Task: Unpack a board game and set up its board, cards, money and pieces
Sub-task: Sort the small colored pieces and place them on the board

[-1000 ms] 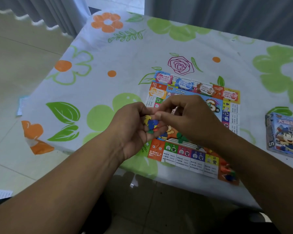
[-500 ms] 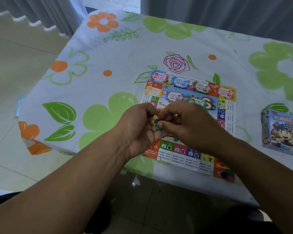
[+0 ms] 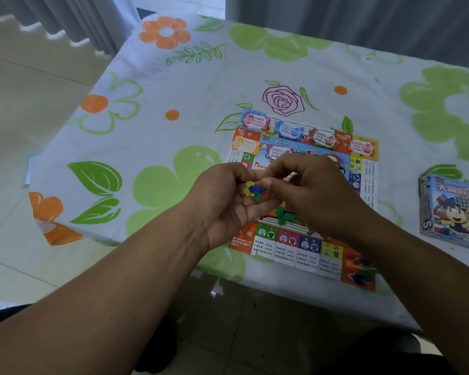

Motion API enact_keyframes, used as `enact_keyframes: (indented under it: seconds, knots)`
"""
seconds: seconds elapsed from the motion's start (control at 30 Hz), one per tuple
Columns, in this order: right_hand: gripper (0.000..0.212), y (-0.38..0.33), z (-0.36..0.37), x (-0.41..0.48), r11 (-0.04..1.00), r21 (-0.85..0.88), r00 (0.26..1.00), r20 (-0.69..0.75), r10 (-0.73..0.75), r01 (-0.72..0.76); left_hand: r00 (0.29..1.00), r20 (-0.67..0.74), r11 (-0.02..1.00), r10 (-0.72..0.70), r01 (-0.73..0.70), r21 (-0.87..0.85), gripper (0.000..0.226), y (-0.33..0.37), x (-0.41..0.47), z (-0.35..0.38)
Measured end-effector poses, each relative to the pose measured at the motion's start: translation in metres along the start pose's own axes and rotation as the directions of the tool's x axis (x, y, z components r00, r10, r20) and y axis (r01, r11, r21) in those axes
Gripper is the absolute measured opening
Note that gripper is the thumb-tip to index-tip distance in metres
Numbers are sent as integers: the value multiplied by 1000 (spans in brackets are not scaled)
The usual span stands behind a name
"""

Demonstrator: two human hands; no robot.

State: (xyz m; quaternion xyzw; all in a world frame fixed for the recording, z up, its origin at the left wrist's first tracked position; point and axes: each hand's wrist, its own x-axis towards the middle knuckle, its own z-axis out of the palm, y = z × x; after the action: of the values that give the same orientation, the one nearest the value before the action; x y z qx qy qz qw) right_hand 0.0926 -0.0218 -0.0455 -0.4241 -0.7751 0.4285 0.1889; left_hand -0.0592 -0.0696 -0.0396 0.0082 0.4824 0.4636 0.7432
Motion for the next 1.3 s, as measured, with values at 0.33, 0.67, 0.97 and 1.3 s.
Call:
enact_keyframes:
  seconds: [0.33,0.67,0.97,1.3]
  knots:
    - [7,9,-4,10,974,142,976,-103,192,-177,991,-121,998,52,-49,34,37,4,-2,-7]
    - [10,34,21,26,952,-47,953,-4,303,-303,982,-172,996,81,-75,41,36,15,-10,-24]
    - [5,14,14,20,996,-42,992,-95,78,-82,981,-173,996,84,-78,40,37,14,-11,-20]
    - [15,12,19,7,989,-63,990,57,-128,131,986,-139,995,92,-86,47,35,10,-11,-12]
